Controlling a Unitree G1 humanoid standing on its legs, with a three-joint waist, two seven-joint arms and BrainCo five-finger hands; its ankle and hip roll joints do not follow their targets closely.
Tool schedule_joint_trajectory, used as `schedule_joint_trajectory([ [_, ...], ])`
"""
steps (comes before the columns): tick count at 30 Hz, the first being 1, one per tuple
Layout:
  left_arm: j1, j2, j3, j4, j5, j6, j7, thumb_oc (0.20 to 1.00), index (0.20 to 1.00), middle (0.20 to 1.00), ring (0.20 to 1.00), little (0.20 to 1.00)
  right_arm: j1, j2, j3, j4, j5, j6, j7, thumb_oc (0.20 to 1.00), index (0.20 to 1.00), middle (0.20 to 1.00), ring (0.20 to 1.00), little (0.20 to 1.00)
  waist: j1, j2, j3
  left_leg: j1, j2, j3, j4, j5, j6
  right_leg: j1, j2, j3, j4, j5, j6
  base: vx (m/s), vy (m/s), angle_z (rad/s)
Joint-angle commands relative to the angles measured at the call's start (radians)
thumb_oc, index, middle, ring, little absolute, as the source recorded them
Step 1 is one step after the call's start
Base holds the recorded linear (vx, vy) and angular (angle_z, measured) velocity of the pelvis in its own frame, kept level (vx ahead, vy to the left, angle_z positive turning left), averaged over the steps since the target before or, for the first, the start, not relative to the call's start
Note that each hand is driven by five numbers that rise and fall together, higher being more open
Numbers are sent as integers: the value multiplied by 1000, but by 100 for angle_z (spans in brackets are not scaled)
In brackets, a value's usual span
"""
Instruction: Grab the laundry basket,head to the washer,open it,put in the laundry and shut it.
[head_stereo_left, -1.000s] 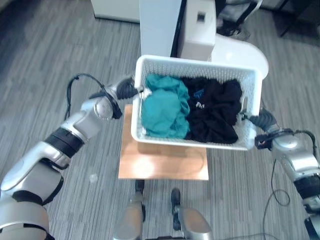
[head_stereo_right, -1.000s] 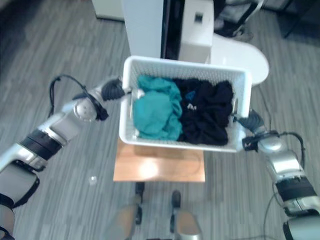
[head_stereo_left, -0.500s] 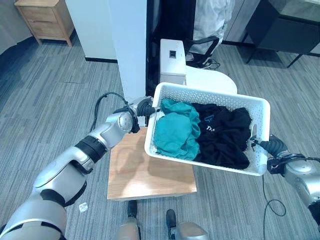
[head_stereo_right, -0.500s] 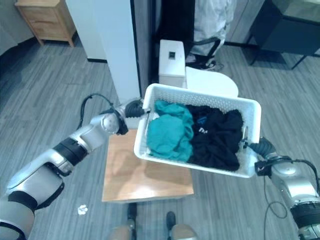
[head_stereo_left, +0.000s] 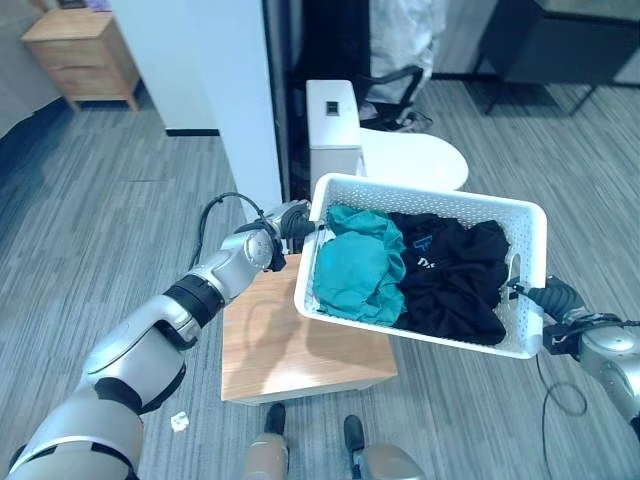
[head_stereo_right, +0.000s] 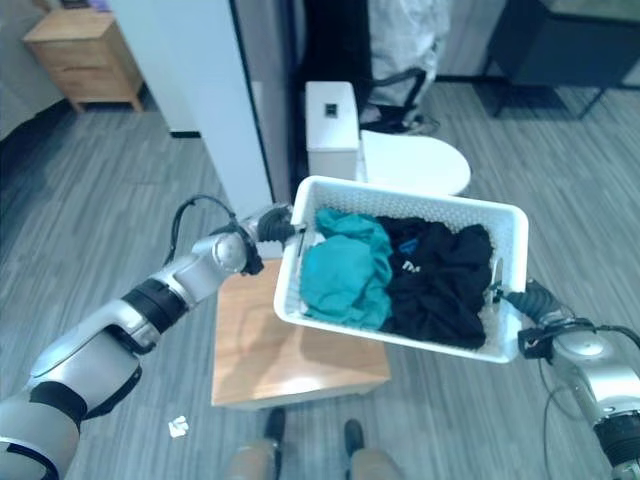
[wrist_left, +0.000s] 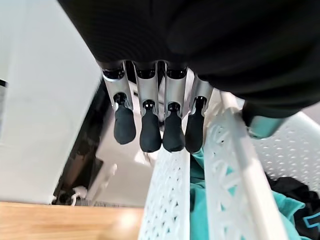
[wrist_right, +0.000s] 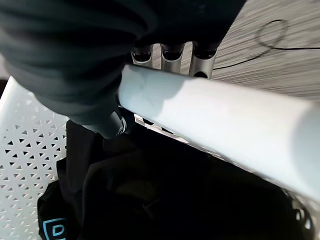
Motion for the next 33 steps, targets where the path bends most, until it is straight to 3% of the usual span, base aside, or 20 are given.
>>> schedule_joint_trajectory([
  [1,-133,-67,33,15,7,-65,29,200,200,200,200,200,-104,-32,-85,-88,45,-68,12,200,200,200,200,200,37,-9,-23,96,24,31,62,-131,43,-113,19,70,36,-3,52,-107,216,-107],
  [3,-147,-80,30,32,7,-67,36,200,200,200,200,200,-118,1,-82,-69,31,-63,4,200,200,200,200,200,28,-4,-17,112,24,71,21,-150,60,-149,7,99,48,14,72,-274,425,-85],
  [4,-163,-98,27,43,19,-72,44,200,200,200,200,200,-121,56,-98,-56,-8,-62,-6,200,200,200,200,200,13,-7,-9,108,4,139,-28,-147,87,-200,-37,124,32,57,118,-385,527,-60],
  [8,-164,-101,25,44,31,-69,44,200,200,200,200,200,-125,99,-99,-57,-45,-54,-6,200,200,200,200,200,23,-24,10,101,-3,223,-43,-140,109,-249,-59,111,60,56,138,-247,225,-104],
  [9,-156,-94,28,42,36,-59,45,200,200,200,200,200,-127,120,-99,-61,-52,-62,-5,200,200,200,200,200,41,-18,30,97,17,263,-43,-132,115,-240,-70,7,128,13,121,-232,101,-84],
  [10,-155,-91,28,39,39,-53,43,200,200,200,200,200,-132,129,-97,-61,-54,-66,-6,200,200,200,200,200,48,-15,30,93,23,279,-46,-121,117,-224,-80,-47,159,-9,112,-309,131,-62],
  [12,-160,-85,20,33,39,-46,37,200,200,200,200,200,-145,152,-83,-53,-60,-70,-4,200,200,200,200,200,60,-11,19,85,30,304,-62,-94,123,-198,-86,-118,221,-44,95,-181,92,-62],
  [13,-160,-85,20,33,39,-46,37,200,200,200,200,200,-145,152,-83,-53,-60,-70,-4,200,200,200,200,200,59,-11,19,85,30,304,-64,-93,123,-199,-86,-117,221,-44,96,-163,85,-80],
  [15,-177,-80,11,35,32,-39,34,200,200,200,200,200,-164,190,-62,-36,-60,-77,-10,200,200,200,200,200,91,-7,-16,82,51,356,-89,-75,129,-128,-97,-204,260,-93,83,-153,58,-70],
  [19,-205,-70,1,30,27,-38,30,200,200,200,200,200,-185,223,-45,-28,-68,-75,-13,200,200,200,200,200,142,-16,-69,63,78,439,-123,-46,134,-31,-145,-340,235,-93,82,-103,-2,-111],
  [20,-206,-70,0,30,26,-38,30,200,200,200,200,200,-185,224,-45,-27,-68,-75,-13,200,200,200,200,200,145,-17,-68,67,78,441,-125,-46,134,-27,-144,-338,230,-90,83,-97,-8,-119],
  [21,-215,-70,-5,31,25,-42,28,200,200,200,200,200,-192,241,-39,-14,-70,-78,-17,200,200,200,200,200,173,-26,-92,60,77,484,-135,-36,137,26,-161,-385,191,-77,89,-87,-4,-91],
  [23,-226,-81,0,30,23,-45,24,200,200,200,200,200,-192,265,-34,-2,-73,-74,-21,200,200,200,200,200,191,-36,-117,63,73,530,-164,-30,134,41,-168,-394,120,-35,108,-97,-39,-112],
  [25,-224,-88,1,33,23,-46,24,200,200,200,200,200,-191,268,-32,0,-79,-71,-18,200,200,200,200,200,189,-34,-121,68,77,542,-177,-26,133,29,-165,-386,111,-30,110,-32,-27,-78],
  [33,-211,-126,6,71,38,-48,24,200,200,200,200,200,-166,274,-41,-1,-69,-79,-20,200,200,200,200,200,163,-25,-115,91,87,566,-205,7,113,67,-133,-380,31,-63,106,-48,-52,-20],
])
